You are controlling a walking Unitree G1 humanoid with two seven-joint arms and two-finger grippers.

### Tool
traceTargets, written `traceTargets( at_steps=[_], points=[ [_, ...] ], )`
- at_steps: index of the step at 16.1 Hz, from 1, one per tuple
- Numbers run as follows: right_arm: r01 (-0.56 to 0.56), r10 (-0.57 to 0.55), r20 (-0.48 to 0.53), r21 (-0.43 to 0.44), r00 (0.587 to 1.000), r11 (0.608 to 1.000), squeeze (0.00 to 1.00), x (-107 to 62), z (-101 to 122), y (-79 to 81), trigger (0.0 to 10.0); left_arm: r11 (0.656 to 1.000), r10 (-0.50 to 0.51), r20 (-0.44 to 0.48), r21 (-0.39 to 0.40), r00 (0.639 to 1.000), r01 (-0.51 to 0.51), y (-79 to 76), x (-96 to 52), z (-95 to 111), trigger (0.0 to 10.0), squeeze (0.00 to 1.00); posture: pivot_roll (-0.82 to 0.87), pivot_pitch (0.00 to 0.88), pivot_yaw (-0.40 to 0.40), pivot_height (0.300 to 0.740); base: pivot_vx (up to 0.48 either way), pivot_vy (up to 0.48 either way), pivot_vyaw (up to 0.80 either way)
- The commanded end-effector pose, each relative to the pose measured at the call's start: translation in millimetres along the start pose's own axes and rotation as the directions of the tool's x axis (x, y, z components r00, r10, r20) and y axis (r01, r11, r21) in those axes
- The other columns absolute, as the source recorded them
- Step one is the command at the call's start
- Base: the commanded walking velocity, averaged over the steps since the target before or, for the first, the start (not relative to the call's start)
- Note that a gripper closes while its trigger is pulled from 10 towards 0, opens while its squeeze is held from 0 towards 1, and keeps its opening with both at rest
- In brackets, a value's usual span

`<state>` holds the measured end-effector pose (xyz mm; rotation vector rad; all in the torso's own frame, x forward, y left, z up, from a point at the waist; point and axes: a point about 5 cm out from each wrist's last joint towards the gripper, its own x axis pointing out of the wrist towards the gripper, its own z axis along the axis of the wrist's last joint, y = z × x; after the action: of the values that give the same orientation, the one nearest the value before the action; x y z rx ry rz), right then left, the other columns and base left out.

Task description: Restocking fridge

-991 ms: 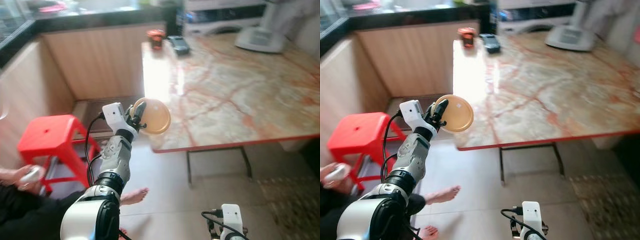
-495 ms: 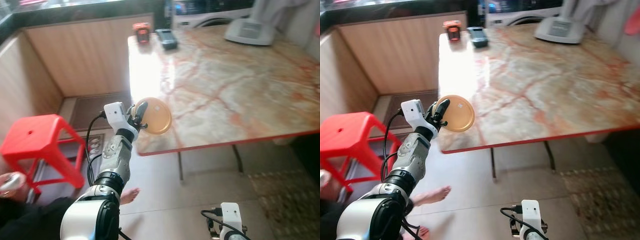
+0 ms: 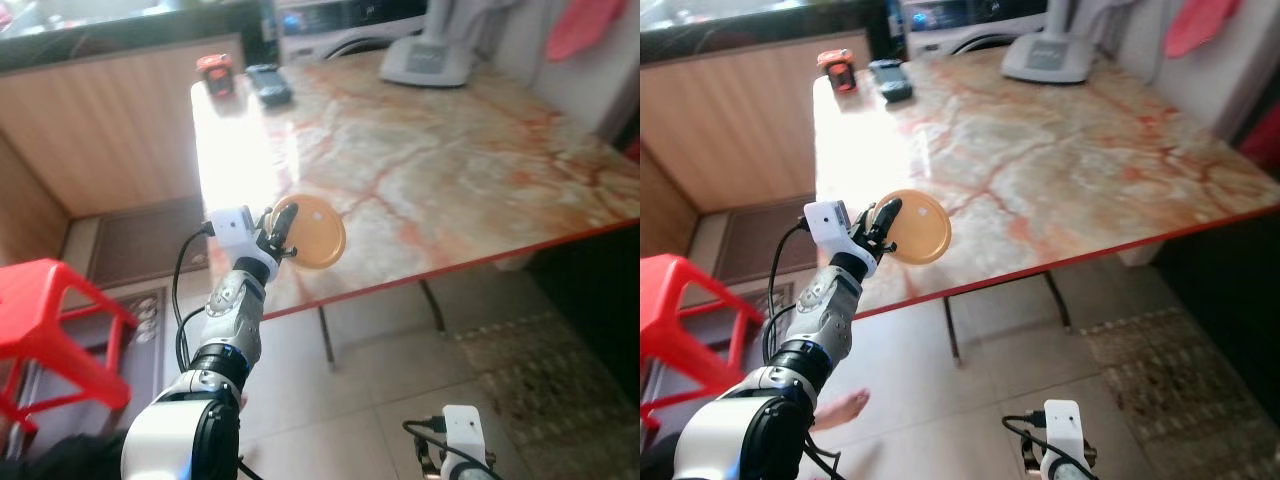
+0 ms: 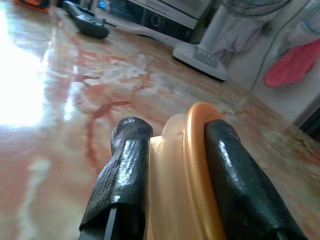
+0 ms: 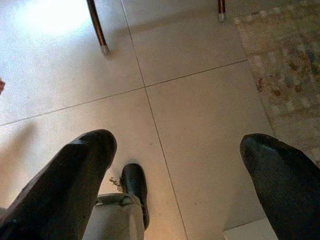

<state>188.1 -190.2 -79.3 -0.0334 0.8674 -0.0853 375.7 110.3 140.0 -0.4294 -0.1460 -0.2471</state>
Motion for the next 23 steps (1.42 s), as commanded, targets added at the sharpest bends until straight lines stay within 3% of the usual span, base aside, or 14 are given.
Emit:
traceTargets(
  at_steps=[1, 20, 23],
  points=[
    [-0.003, 0.004, -0.016, 0.006, 1.0, 1.0, 0.0, -0.5, -3.2, 1.4, 10.0, 1.0, -0.003, 0.027, 0.01, 1.0, 0.003, 0.3, 1.7, 5.7, 10.0, 0.0, -0.1, 0.023, 0.087, 0.74, 0.0, 0.0, -0.8],
    [-0.001, 0.001, -0.018, 0.007, 1.0, 1.0, 0.0, -1.0, -4.9, 1.3, 10.0, 1.0, -0.006, 0.015, 0.005, 1.0, 0.006, 0.1, 0.3, 2.3, 10.0, 0.0, -0.11, 0.007, 0.087, 0.74, 0.0, 0.0, -0.8],
    [-0.001, 0.001, -0.018, 0.008, 1.0, 1.0, 0.0, -0.9, -4.6, 1.2, 10.0, 1.0, -0.008, -0.025, 0.012, 1.0, 0.008, 2.8, -1.8, -3.1, 10.0, 0.0, -0.11, 0.012, 0.085, 0.74, 0.0, 0.0, -0.8]
  ],
)
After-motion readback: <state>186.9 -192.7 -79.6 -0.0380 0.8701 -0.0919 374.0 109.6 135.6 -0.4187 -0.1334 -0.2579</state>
